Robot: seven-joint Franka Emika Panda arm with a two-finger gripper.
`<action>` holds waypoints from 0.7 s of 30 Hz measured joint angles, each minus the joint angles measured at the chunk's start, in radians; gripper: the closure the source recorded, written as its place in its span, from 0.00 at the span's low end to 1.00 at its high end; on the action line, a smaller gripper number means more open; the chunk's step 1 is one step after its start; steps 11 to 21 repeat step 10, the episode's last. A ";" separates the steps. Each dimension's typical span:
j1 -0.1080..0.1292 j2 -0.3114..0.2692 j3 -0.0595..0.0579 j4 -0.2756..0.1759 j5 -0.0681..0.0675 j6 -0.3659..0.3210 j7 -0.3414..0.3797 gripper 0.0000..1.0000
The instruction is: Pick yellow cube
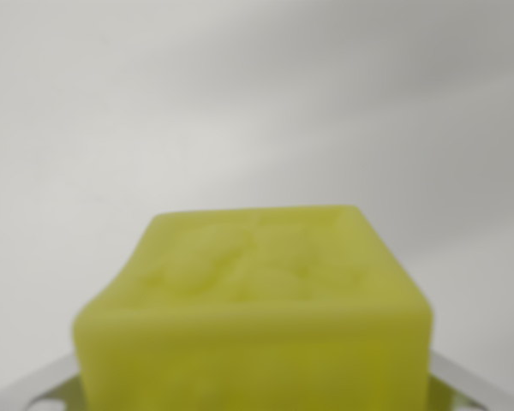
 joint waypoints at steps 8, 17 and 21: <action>0.000 -0.014 0.000 0.011 -0.001 -0.025 0.001 1.00; 0.000 -0.014 0.000 0.011 -0.001 -0.025 0.001 1.00; 0.000 -0.014 0.000 0.011 -0.001 -0.025 0.001 1.00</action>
